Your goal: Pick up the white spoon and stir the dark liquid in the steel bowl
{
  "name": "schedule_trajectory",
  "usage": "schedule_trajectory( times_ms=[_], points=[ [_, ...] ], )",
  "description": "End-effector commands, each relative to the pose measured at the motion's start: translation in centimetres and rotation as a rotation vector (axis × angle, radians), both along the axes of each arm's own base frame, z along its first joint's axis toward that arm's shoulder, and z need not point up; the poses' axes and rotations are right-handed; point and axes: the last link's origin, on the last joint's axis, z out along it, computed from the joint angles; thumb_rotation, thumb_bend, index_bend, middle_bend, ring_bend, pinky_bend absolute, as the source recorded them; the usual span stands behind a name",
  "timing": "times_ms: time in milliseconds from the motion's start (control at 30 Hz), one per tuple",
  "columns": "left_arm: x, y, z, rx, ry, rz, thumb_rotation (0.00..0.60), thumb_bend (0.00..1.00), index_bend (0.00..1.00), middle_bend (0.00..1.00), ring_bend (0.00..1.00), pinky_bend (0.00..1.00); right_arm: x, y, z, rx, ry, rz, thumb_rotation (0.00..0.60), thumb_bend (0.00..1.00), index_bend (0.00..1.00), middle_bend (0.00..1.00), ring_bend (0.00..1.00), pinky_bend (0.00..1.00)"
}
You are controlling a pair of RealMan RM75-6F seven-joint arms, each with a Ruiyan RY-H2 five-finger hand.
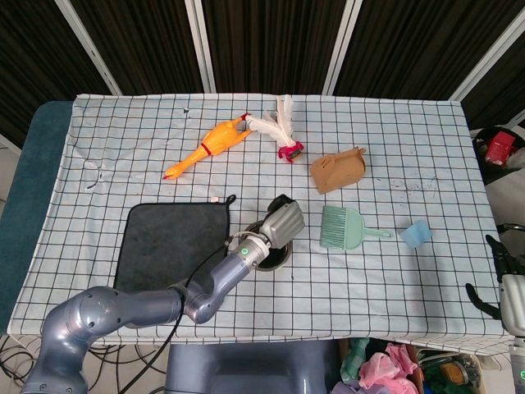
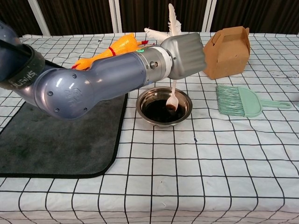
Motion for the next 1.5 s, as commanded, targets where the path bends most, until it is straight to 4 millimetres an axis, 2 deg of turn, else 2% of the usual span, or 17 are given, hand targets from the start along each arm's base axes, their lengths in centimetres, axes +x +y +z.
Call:
schedule_trajectory(
  times_ms=[33,367,767,933,1500],
  points=[
    [0.4,-0.2,-0.3,-0.004,-0.006,-0.009,0.600,0.47,0.69,0.92,0.89,0.89,0.0,0.0,0.0,0.000,0.000,-0.001,0.600,0.25,0.00,0.11,0.25,0.37],
    [1.2,-1.7,-0.7,-0.066,-0.046,-0.016,0.600,0.47,0.69,0.93,0.89,0.89,0.0,0.0,0.0,0.001,-0.001,0.003,0.600,0.25,0.00,0.11,0.25,0.37],
    [-1.0,-3.0,0.9,-0.144,-0.010,0.027,0.600,0.47,0.69,0.93,0.89,0.89,0.3,0.0,-0.2,0.001,-0.002,0.012,0.600,0.25,0.00,0.11,0.25,0.37],
    [-2.1,-2.6,1.4,-0.131,0.016,0.043,0.600,0.47,0.69,0.93,0.89,0.89,0.2,0.0,-0.3,0.010,-0.002,0.009,0.600,0.25,0.00,0.11,0.25,0.37],
    [-2.7,-0.8,2.1,-0.065,0.046,0.047,0.600,0.47,0.69,0.93,0.89,0.89,0.3,0.0,-0.3,0.007,0.000,0.013,0.600,0.25,0.00,0.11,0.25,0.37]
  ],
)
